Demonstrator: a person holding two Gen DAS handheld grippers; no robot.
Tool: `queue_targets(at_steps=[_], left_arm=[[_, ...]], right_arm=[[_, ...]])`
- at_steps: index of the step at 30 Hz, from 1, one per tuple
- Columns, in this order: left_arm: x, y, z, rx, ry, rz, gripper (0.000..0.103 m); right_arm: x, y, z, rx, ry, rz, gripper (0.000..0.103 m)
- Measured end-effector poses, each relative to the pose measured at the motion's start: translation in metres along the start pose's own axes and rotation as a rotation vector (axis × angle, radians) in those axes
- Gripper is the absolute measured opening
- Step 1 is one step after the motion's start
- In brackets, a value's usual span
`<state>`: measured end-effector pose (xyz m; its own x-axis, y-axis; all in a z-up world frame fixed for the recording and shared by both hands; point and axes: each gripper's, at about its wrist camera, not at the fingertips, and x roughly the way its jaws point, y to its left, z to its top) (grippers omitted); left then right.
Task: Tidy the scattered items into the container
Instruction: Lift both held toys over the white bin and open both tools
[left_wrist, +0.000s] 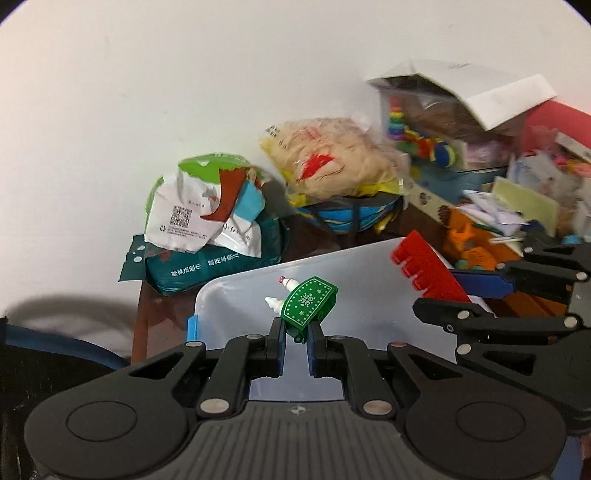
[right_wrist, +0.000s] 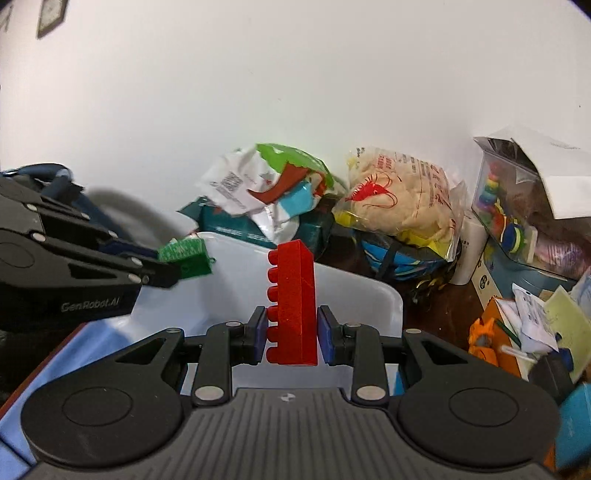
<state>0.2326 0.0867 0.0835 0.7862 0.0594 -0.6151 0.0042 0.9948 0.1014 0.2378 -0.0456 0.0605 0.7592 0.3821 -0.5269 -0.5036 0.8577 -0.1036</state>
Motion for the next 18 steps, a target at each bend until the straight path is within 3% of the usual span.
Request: queue_targets(at_steps=[7, 9, 10, 12, 18], left_arm=[[0.048, 0.014, -0.005, -0.005, 0.075, 0.005, 0.016], [0.053, 0.014, -0.006, 0.0, 0.08, 0.007, 0.023], [0.053, 0.014, -0.007, 0.002, 0.076, 0.004, 0.026], [0.051, 0.014, -0.006, 0.001, 0.07, -0.003, 0.03], [0.027, 0.015, -0.001, -0.022, 0.024, -0.005, 0.033]], right_arm=[[0.044, -0.004, 0.003, 0.054, 0.069, -0.03, 0.034], [0.05, -0.003, 0.003, 0.056, 0.085, -0.033, 0.038], [0.051, -0.002, 0.003, 0.054, 0.087, -0.037, 0.047], [0.051, 0.001, 0.002, 0.04, 0.084, -0.052, 0.053], [0.035, 0.002, 0.005, 0.042, 0.051, -0.068, 0.053]])
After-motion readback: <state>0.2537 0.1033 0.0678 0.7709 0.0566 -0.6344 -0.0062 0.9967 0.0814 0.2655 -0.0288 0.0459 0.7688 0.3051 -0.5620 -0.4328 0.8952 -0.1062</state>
